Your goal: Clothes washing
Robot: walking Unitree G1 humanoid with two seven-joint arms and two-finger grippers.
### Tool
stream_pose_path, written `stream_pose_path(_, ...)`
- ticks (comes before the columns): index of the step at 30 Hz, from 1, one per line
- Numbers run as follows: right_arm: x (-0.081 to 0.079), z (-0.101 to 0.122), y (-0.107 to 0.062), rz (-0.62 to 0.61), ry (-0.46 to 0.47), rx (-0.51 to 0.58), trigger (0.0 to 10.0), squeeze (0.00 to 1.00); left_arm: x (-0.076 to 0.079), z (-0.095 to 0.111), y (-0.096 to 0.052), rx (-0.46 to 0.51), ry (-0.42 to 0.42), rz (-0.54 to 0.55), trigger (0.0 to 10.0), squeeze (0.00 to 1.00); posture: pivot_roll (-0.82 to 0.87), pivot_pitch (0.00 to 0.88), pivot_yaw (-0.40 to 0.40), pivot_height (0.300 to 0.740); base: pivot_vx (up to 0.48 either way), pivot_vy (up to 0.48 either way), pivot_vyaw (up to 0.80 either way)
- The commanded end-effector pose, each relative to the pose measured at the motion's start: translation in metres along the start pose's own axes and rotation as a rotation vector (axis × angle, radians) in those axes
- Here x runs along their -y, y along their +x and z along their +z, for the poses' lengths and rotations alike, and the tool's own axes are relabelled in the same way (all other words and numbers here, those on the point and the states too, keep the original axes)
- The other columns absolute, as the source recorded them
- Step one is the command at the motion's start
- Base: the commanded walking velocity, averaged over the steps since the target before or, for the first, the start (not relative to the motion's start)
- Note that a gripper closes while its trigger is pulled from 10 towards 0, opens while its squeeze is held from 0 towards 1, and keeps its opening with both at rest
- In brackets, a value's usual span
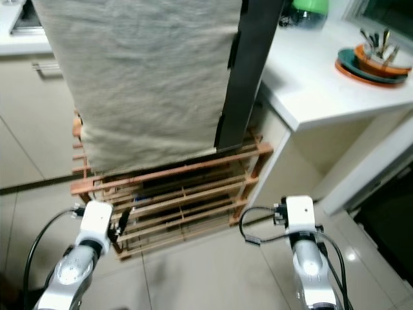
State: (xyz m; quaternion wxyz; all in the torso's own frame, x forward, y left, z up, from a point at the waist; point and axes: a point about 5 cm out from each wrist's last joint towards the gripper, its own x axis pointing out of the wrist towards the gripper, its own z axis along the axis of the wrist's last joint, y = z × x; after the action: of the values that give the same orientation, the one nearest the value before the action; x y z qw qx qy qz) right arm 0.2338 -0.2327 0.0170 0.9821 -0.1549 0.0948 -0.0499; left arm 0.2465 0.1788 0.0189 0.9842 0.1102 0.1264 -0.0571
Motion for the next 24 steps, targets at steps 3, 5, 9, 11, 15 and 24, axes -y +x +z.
stream_pose_path(3, 0.018, 0.009, -0.016, 0.003, -0.093, 0.022, 10.0, 1.00, -0.004, 0.035, 0.006, 0.072, -0.067, -0.036, 10.0, 0.99, -0.08, 0.000, -0.010, 0.740, 0.000, 0.000, 0.00)
stream_pose_path(5, 0.029, 0.009, -0.021, -0.035, -0.057, -0.012, 10.0, 1.00, -0.004, 0.047, 0.009, 0.097, -0.078, -0.034, 10.0, 1.00, -0.09, 0.000, 0.006, 0.740, 0.000, 0.000, 0.00)
stream_pose_path(9, 0.021, 0.017, -0.031, -0.038, 0.240, -0.117, 10.0, 1.00, 0.004, 0.067, 0.017, 0.133, -0.171, -0.060, 10.0, 1.00, -0.11, 0.000, 0.048, 0.740, 0.000, 0.000, -0.19)
stream_pose_path(11, 0.002, 0.028, -0.037, 0.013, 0.339, -0.117, 10.0, 1.00, 0.011, 0.071, 0.018, 0.142, -0.172, -0.099, 10.0, 1.00, -0.12, 0.000, 0.054, 0.740, 0.000, 0.000, -0.76)
stream_pose_path(15, -0.018, 0.045, -0.043, 0.001, 0.443, -0.086, 10.0, 1.00, 0.023, 0.073, 0.014, 0.140, -0.140, -0.168, 10.0, 1.00, -0.12, 0.000, 0.056, 0.740, 0.000, 0.000, -0.75)
stream_pose_path(24, -0.025, 0.054, -0.046, -0.043, 0.519, -0.147, 10.0, 0.00, 0.039, 0.087, 0.001, 0.213, -0.145, -0.190, 10.0, 0.00, -0.11, 0.000, 0.034, 0.740, 0.000, 0.000, -0.80)
